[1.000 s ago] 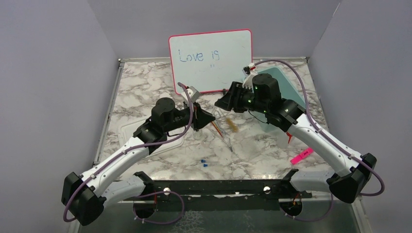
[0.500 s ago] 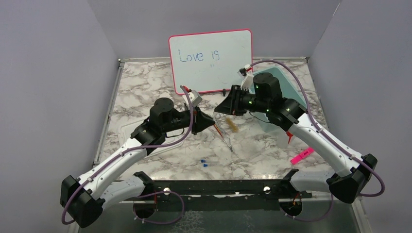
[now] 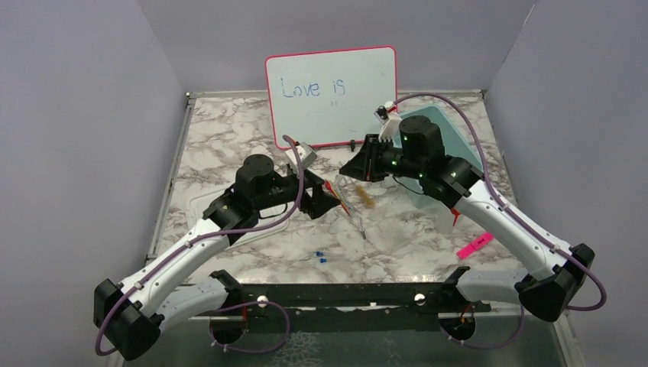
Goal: Organize the chemistry lab equipment
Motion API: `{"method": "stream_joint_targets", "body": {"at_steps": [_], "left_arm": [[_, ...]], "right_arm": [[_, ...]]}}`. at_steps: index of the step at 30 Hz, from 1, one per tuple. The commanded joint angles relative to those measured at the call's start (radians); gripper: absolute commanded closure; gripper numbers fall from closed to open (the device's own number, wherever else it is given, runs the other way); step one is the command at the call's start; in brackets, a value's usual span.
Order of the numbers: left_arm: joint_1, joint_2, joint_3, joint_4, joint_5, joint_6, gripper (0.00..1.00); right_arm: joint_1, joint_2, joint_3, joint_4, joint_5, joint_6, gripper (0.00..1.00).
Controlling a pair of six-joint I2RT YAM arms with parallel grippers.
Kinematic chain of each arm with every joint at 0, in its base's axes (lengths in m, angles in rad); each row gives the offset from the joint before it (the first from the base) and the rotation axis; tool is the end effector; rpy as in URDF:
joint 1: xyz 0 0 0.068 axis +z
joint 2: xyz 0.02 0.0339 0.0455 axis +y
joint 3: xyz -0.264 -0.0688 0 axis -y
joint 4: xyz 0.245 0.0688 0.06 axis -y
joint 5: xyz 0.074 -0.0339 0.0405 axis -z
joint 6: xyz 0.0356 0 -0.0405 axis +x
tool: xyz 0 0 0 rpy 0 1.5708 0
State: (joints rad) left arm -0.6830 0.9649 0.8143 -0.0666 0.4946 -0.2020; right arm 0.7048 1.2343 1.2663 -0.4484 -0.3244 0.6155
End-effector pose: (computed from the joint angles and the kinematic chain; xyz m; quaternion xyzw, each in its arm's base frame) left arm 0.1629 -0.1543 0.3304 0.3289 0.6976 -0.4325 0.4670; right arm 0.2016 0.1864 0.3869 -0.1249 0.8222 0.4371 0.3424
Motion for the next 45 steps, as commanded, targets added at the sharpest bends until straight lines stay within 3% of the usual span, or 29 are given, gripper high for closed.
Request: {"method": "stream_joint_targets", "body": {"at_steps": [1,4,10,19,45], "left_arm": [[-0.004,-0.014,0.050,-0.110,-0.222,-0.018,0.17],[-0.003,-0.018,0.050,-0.143,-0.311,-0.042,0.15],[-0.004,-0.037,0.029,-0.130,-0.350,-0.083,0.15],[-0.004,-0.031,-0.019,-0.086,-0.392,-0.104,0.15],[-0.004,-0.021,-0.064,-0.047,-0.410,-0.138,0.15]], "right_arm": [[-0.006,-0.065,-0.062,0.053,0.224,-0.146,0.84],[-0.007,-0.100,-0.134,0.069,0.406,-0.217,0.85],[-0.003,-0.150,-0.334,0.162,0.671,-0.267,0.87],[0.089,-0.172,-0.528,0.210,0.998,-0.179,0.90],[0.168,-0.127,-0.717,0.301,1.112,-0.008,0.91]]}}
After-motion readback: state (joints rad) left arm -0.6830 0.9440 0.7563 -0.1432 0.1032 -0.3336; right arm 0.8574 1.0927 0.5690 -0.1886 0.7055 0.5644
